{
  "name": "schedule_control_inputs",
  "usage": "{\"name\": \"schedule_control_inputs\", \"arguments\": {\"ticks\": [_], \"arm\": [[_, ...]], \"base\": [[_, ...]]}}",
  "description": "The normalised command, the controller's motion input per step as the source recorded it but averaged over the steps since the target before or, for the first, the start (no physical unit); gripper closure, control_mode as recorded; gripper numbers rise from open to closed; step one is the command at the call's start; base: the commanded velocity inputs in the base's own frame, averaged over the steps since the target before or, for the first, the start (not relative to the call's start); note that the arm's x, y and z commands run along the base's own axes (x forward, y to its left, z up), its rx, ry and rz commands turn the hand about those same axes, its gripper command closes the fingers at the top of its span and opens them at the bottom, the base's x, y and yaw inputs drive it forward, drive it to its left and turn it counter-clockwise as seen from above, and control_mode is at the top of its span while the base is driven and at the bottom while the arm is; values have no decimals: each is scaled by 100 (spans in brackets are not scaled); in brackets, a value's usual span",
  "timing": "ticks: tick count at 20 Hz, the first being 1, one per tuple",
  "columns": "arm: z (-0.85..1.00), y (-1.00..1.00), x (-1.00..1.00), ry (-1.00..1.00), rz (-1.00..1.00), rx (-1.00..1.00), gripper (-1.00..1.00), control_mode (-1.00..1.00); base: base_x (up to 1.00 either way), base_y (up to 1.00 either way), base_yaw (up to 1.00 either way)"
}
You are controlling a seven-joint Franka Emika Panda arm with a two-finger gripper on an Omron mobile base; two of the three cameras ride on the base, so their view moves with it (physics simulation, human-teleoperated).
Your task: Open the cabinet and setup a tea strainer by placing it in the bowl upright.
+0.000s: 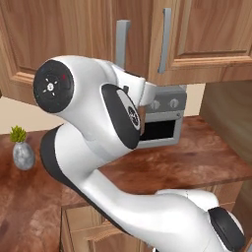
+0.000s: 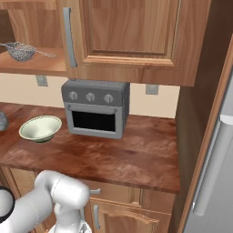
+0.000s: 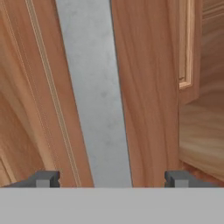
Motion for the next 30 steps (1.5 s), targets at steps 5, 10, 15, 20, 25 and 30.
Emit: {"name": "schedule_control_inputs", "arguments": {"ticks": [5,10,15,20,25,30], "arm": [[-16,22,-2,3,0,0,-100,-100],[-1,44,-17,0,1,3,-100,-100],[0,15,-33,0,8,9,-100,-100],[0,-19,-88,-1,32,15,-100,-100],[0,-33,-86,-1,37,21,-100,-100],[0,-32,-51,0,35,29,-100,-100]], "base": [[0,0,0],[0,0,0],[0,0,0],[0,0,0],[0,0,0],[0,0,0]]}}
